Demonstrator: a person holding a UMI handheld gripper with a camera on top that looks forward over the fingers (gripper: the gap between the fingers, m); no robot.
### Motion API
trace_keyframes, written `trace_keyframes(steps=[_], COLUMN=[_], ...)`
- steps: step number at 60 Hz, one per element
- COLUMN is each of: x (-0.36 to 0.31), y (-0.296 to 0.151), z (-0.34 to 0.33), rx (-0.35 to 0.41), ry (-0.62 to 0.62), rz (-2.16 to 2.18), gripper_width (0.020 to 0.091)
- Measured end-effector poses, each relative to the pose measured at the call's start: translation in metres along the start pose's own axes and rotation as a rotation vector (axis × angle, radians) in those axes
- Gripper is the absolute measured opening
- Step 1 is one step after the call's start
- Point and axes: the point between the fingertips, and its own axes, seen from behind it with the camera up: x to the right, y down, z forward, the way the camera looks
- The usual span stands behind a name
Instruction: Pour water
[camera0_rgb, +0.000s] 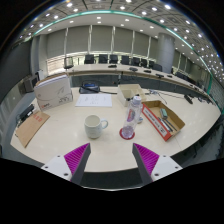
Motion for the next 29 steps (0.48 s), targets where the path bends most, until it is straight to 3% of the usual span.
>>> trace_keyframes(steps=[29], x=[-0.057], y=[-0.003], z=[-0.052], rx=[0.024], ry=[-0.016], rz=[-0.011], gripper_width=[0.086])
